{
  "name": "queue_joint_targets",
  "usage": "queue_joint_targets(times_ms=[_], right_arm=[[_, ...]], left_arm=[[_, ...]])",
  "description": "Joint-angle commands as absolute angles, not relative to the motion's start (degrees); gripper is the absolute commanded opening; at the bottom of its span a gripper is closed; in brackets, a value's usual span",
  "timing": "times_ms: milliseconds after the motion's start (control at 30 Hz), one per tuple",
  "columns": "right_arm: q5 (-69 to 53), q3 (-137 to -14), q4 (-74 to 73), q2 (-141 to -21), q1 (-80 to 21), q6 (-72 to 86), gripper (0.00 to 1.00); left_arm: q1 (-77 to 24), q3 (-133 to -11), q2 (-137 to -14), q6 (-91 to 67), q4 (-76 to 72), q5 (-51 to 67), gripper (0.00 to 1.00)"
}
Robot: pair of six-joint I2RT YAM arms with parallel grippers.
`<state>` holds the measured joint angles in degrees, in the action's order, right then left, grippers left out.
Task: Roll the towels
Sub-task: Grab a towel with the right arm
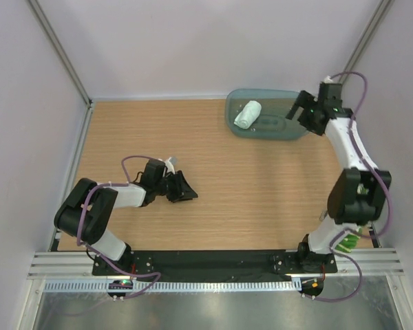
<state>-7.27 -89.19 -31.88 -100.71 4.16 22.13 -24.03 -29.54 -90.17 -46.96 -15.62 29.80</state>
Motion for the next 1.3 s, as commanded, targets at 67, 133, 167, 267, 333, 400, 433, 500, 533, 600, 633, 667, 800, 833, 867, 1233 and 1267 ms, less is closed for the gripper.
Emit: queue_joint_targets(times_ms=[67, 133, 167, 267, 333, 400, 433, 500, 533, 600, 633, 667, 800, 833, 867, 1233, 1267], right_arm=[[15.45, -69.81, -30.05, -81.58, 11.75, 28.91, 1.00], [20.64, -65.14, -32.33, -79.03, 14.58, 31.02, 1.00], [22.22, -64.00, -33.30, -77.45, 17.64, 31.90, 1.00], [24.43, -58.55, -33.31, -74.11, 21.43, 32.43, 1.00], [25.22, -55.91, -33.40, -73.57, 24.07, 32.52, 1.00], [25.49, -55.20, -34.01, -73.48, 25.74, 33.48, 1.00], [25.40, -54.50, -33.93, -73.65, 26.27, 33.83, 1.00], [25.23, -53.62, -33.31, -74.35, 27.59, 34.63, 1.00], [25.22, -53.00, -32.96, -74.62, 29.08, 34.72, 1.00], [25.23, -52.56, -32.96, -75.58, 30.93, 35.24, 1.00], [24.79, -51.95, -32.44, -75.76, 32.85, 35.24, 1.00], [23.48, -51.68, -32.00, -76.02, 33.57, 35.51, 1.00], [21.19, -51.24, -31.20, -77.78, 35.77, 35.95, 1.00], [21.09, -51.07, -31.11, -78.31, 35.95, 35.86, 1.00], [21.09, -50.98, -30.94, -78.48, 36.21, 35.95, 1.00], [15.83, -49.22, -28.22, -78.31, 36.47, 35.24, 0.36], [15.21, -49.13, -28.13, -78.14, 36.47, 34.98, 0.31]], left_arm=[[-24.08, -27.60, -92.55, -43.07, -10.55, 24.78, 0.38], [-24.08, -27.60, -92.81, -42.98, -10.55, 24.87, 0.38], [-24.08, -27.68, -92.90, -42.89, -10.55, 25.05, 0.38], [-24.08, -27.86, -93.34, -42.72, -10.37, 25.66, 0.38], [-24.08, -27.95, -93.51, -42.54, -10.20, 25.84, 0.38], [-24.17, -28.04, -93.43, -42.45, -10.20, 25.93, 0.38], [-24.17, -27.95, -93.43, -42.45, -10.20, 25.93, 0.38], [-24.17, -28.21, -93.69, -42.36, -10.02, 26.01, 0.38], [-24.08, -28.21, -93.60, -42.36, -10.02, 26.02, 0.38], [-24.17, -28.13, -93.60, -42.28, -9.93, 26.10, 0.38], [-24.17, -28.13, -93.60, -42.36, -9.93, 26.10, 0.38], [-24.08, -28.13, -93.60, -42.28, -9.93, 26.10, 0.38], [-24.08, -28.30, -93.95, -42.28, -9.93, 26.28, 0.38], [-24.08, -28.30, -93.96, -42.19, -9.84, 26.28, 0.38], [-24.17, -28.39, -93.96, -42.19, -9.84, 26.19, 0.38], [-24.08, -28.30, -94.13, -42.28, -9.76, 26.28, 0.37], [-24.08, -28.47, -94.04, -42.28, -9.76, 26.19, 0.37]])
